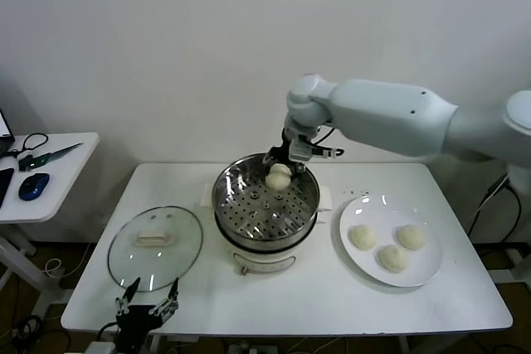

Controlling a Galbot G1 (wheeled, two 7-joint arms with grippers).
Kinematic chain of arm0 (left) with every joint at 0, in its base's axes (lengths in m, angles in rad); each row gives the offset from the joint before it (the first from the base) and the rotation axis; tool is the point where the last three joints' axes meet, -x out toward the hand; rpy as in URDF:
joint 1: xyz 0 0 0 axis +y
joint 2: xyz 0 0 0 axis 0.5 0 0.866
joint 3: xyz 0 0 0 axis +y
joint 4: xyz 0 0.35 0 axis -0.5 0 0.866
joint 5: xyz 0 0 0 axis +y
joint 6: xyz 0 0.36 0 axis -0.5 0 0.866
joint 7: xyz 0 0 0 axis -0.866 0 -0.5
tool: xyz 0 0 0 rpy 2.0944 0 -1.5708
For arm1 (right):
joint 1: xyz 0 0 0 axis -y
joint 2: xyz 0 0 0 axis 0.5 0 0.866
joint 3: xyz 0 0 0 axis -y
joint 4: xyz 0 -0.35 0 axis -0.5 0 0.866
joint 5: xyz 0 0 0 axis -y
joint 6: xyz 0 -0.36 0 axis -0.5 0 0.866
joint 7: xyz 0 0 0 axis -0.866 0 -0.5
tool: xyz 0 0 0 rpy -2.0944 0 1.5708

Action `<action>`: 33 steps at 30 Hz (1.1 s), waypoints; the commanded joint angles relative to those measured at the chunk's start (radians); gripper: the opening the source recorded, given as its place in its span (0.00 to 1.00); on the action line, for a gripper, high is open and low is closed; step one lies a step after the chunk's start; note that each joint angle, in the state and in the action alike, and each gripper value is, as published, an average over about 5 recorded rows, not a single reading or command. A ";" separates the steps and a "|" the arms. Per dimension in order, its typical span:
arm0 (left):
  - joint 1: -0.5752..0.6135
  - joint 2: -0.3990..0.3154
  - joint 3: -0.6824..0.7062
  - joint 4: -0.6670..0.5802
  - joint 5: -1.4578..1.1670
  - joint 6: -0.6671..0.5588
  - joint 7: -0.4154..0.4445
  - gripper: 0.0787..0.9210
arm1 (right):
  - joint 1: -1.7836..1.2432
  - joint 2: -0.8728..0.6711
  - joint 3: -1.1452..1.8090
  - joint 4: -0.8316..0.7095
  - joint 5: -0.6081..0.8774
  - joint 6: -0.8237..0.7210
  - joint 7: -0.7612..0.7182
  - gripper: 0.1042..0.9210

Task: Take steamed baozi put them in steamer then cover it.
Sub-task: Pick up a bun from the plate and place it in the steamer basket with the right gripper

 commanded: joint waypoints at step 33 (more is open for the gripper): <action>-0.007 -0.022 0.013 -0.017 0.002 0.011 0.001 0.88 | 0.316 -0.095 -0.294 -0.069 0.908 -0.258 -0.200 0.88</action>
